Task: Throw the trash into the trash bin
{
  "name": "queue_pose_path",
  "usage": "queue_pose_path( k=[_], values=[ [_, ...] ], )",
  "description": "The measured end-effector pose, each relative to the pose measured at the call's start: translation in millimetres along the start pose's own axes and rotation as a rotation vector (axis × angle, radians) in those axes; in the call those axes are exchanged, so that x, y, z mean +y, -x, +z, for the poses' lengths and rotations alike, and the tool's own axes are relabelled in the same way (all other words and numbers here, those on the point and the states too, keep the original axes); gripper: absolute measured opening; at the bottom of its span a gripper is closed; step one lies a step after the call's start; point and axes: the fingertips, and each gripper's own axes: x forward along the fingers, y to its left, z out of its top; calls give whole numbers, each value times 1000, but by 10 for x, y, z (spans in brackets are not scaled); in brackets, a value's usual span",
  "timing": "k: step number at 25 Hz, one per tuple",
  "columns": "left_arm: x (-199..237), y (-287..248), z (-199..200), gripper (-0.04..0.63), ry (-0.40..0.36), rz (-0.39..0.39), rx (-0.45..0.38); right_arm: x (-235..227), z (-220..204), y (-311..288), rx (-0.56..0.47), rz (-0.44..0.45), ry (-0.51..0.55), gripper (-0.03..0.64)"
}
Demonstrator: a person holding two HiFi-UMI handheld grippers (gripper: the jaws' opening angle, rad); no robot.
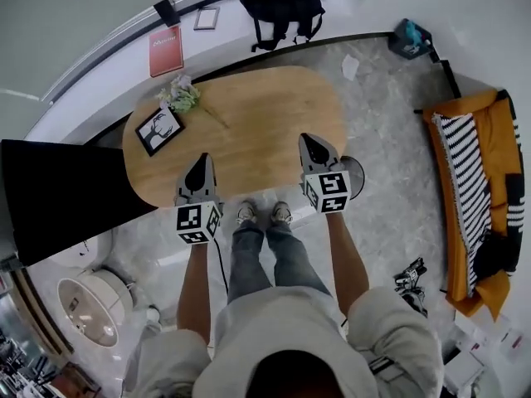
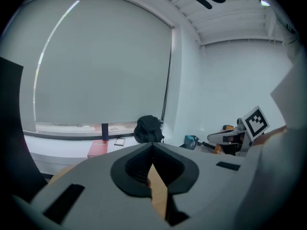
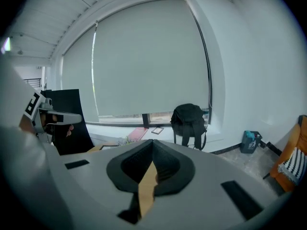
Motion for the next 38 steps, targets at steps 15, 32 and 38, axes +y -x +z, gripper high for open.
queue_pose_path(
  k=[15,32,38],
  values=[
    [-223,449,1482,18,-49,-52,-156,-31,1570,956,-193,-67,85,29],
    [-234,608,1848,18,-90,-50,-207,25,1931,1269,-267,-76,102,29],
    [-239,579,1834,18,-91,-55,-199,62,1909,1236,-259,-69,104,28]
  ],
)
